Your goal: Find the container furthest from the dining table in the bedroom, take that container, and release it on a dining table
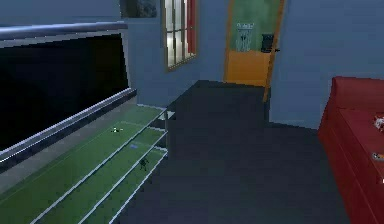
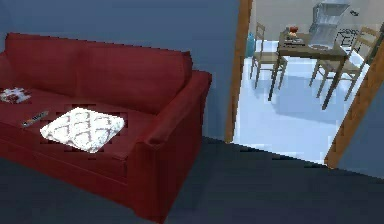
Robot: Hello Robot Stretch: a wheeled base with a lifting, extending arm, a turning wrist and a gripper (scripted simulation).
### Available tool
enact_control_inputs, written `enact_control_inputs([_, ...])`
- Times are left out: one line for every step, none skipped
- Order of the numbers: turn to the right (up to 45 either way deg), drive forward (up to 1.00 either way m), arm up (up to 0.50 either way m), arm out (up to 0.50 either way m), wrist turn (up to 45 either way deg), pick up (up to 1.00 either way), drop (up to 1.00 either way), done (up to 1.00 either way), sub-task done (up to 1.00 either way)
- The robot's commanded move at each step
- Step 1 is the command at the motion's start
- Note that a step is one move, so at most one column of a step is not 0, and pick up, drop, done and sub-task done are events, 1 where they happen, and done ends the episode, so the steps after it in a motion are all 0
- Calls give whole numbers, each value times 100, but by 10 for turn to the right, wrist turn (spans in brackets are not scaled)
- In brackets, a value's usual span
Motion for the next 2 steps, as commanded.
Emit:
enact_control_inputs([120,0,0,0,0,0,0,0,0])
enact_control_inputs([0,15,0,0,0,0,0,0,0])
